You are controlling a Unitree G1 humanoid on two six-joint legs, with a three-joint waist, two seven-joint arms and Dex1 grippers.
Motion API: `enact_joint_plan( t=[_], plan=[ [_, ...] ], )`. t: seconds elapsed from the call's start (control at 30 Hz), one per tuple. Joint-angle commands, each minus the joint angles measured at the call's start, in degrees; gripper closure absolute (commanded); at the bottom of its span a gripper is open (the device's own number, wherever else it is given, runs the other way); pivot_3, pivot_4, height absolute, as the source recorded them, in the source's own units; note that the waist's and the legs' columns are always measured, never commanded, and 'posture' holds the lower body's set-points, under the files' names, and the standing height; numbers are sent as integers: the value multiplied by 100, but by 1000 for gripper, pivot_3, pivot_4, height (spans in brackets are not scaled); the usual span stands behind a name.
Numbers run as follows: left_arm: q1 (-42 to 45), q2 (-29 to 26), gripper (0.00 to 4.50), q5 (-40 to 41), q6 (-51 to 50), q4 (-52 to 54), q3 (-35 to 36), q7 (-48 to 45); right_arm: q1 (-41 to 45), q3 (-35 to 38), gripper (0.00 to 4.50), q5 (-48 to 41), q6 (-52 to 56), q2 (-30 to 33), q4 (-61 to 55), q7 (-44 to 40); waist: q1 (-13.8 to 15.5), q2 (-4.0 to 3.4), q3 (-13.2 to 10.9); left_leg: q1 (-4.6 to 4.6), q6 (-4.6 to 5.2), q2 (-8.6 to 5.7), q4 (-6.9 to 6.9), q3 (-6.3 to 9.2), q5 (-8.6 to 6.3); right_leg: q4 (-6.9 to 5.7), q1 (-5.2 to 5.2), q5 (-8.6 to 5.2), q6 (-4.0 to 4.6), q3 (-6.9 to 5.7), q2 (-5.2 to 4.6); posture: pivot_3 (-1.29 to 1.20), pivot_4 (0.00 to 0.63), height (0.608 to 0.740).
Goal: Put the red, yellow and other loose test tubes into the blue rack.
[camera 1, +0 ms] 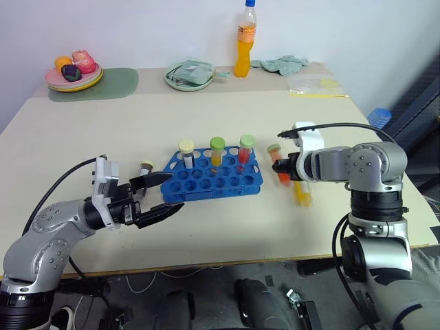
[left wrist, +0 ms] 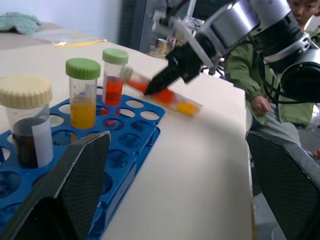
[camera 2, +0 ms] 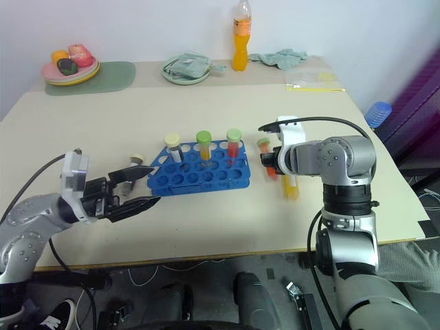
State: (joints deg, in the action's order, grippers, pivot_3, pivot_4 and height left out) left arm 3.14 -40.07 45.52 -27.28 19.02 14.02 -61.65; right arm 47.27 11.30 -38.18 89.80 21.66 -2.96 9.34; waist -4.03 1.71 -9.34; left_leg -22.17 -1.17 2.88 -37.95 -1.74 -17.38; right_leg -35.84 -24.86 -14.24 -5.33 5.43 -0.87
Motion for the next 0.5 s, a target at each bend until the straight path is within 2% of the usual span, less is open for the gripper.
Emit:
enact_joint_plan(
  t=[0.03,0.13,0.2,0.33,0.43,0.5],
  plan=[
    [97,16,0,-129,303,-285,-23,-290,-156,760,3659,79,-1015,-566,-943,58,-5,-1,0,-1,0,0,1,0,0,0,-2,0,0,0,1,0,150,740],
    [144,11,0,-184,401,-438,-36,-423,-707,573,3659,384,-1954,-582,-1640,-199,17,0,0,-6,0,2,4,7,0,1,-3,0,-1,-8,1,0,150,740],
    [168,-1,0,-187,434,-493,-26,-477,-979,895,3659,285,-2315,-847,-1878,-202,12,0,1,-12,-1,-1,4,9,0,6,-3,0,-1,-14,-7,0,150,740],
    [196,-34,0,-205,479,-580,3,-570,-1678,1285,3659,-362,-3301,-1271,-2562,-909,5,-2,0,-13,0,-3,3,5,0,11,0,1,-2,-11,-11,0,150,740],
    [301,-43,0,-228,449,-617,-39,-547,-2480,612,3659,-64,-4332,-1234,-3159,-1759,3,-2,0,-11,0,1,5,10,0,8,0,1,-2,-14,-5,0,150,740],
    [401,-32,0,-247,434,-676,-81,-545,-2841,301,3659,140,-5070,-1441,-3182,-2052,-12,-4,0,-6,0,1,6,10,0,4,0,1,-2,-14,-4,0,150,740]
  ],
)
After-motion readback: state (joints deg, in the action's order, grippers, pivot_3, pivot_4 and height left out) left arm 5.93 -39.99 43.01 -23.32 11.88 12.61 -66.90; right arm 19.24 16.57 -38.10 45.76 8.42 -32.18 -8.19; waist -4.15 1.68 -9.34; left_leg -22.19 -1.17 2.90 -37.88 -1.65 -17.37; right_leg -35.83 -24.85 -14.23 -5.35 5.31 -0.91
